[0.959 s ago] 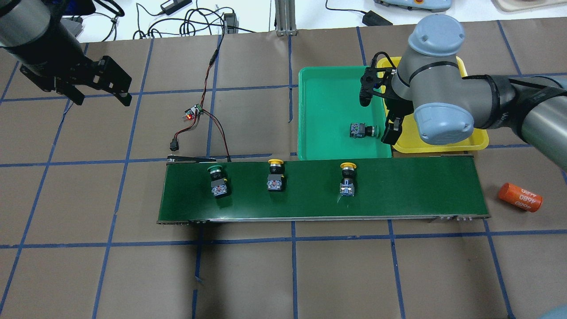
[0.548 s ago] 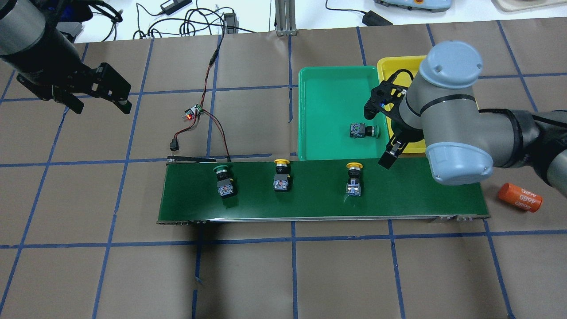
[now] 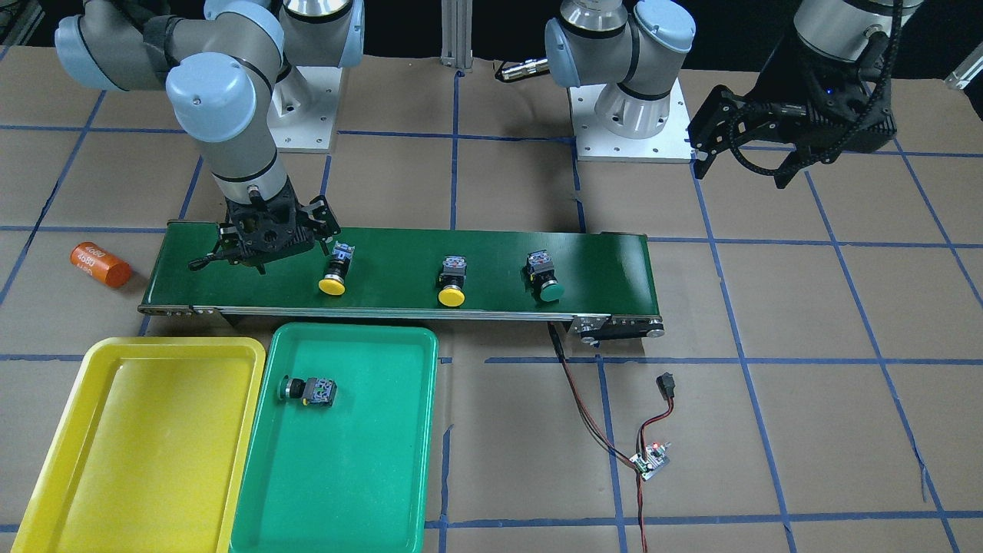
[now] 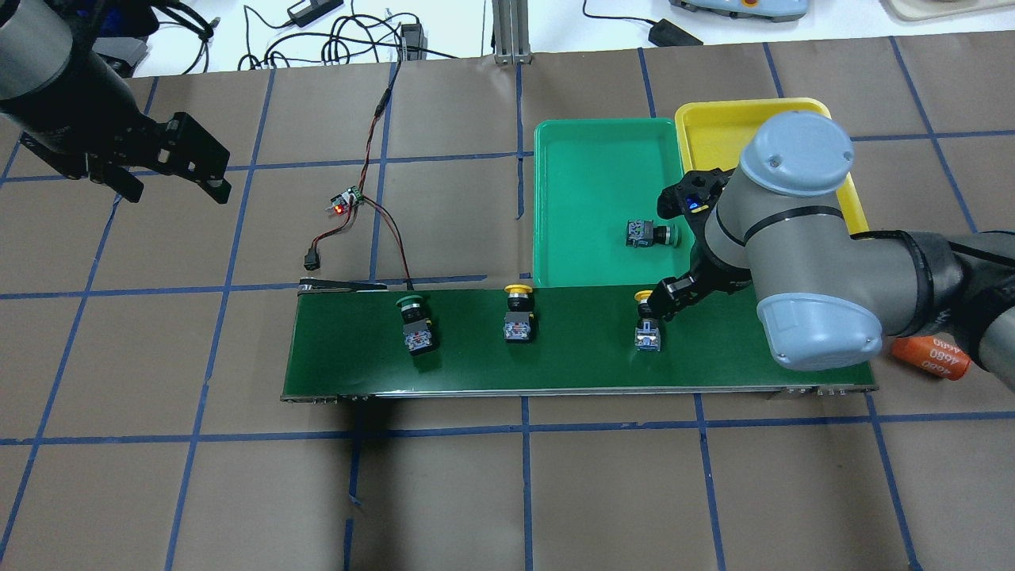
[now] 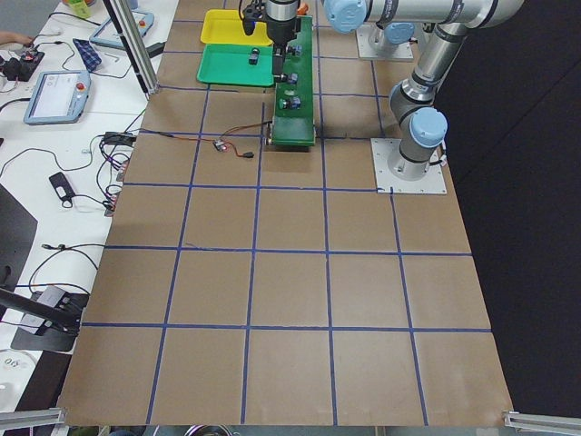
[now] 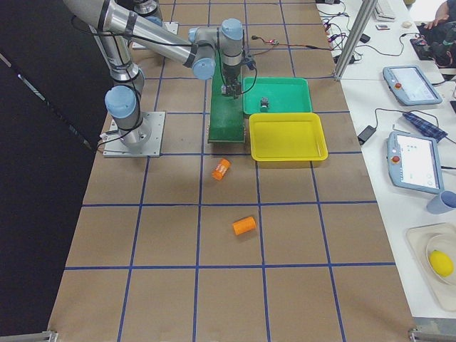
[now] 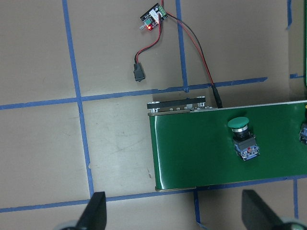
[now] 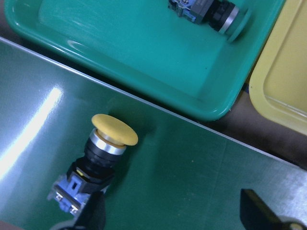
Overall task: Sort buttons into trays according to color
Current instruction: 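Lower right gripper to belt end and grasp a yellow-capped button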
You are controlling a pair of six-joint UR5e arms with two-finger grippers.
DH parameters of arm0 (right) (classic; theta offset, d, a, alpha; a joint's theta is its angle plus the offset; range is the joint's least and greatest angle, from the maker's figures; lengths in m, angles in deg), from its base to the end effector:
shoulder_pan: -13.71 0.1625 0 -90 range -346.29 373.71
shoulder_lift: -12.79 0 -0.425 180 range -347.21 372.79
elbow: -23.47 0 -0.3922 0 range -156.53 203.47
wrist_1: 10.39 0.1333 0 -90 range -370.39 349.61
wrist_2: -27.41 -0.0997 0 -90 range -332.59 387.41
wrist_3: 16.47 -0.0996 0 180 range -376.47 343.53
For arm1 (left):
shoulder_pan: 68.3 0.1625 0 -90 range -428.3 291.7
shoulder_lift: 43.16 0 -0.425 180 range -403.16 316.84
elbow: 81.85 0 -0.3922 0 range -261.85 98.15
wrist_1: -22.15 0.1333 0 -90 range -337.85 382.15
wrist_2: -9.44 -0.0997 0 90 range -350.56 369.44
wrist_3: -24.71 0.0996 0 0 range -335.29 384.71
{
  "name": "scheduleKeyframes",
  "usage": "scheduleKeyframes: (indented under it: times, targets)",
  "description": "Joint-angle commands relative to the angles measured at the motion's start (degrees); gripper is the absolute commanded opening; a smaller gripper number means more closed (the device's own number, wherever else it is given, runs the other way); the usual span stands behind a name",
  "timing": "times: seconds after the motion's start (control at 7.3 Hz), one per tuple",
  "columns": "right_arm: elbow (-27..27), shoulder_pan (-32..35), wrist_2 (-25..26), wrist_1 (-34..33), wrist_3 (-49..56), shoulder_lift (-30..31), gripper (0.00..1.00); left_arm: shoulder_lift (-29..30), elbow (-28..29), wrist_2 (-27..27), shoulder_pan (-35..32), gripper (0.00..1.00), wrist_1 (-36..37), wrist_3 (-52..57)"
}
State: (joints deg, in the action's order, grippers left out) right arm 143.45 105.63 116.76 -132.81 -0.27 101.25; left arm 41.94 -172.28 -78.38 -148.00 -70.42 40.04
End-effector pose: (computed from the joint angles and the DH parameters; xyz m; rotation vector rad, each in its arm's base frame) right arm 0.1493 -0.4423 0.2843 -0.4934 3.0931 -0.0266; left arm -0.0531 -0.4748 0.5203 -0.1375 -3.1082 0.0634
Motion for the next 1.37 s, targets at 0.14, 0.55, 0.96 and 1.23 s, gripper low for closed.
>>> scheduleKeyframes:
  times: [0.14,0.55,0.96,1.23]
  targets:
    - [-0.4,4.7,-0.1,0.7,-20.8,-0.7,1.00,-0.5,-0.1,0.0,0.3,1.00,-0.1,-0.3]
    - [-0.1,3.5,0.4,0.7,-20.6,-2.7,1.00,1.0,0.3,0.3,1.2,1.00,0.0,-0.6]
    - [0.9,3.4,1.0,-0.1,-17.1,-4.6,0.26,1.1,0.5,-0.1,0.8,1.00,-0.4,-5.0]
    - [0.3,3.0,1.6,0.4,-17.3,-4.4,0.00,1.5,0.5,-0.1,0.9,1.00,-0.7,-5.0]
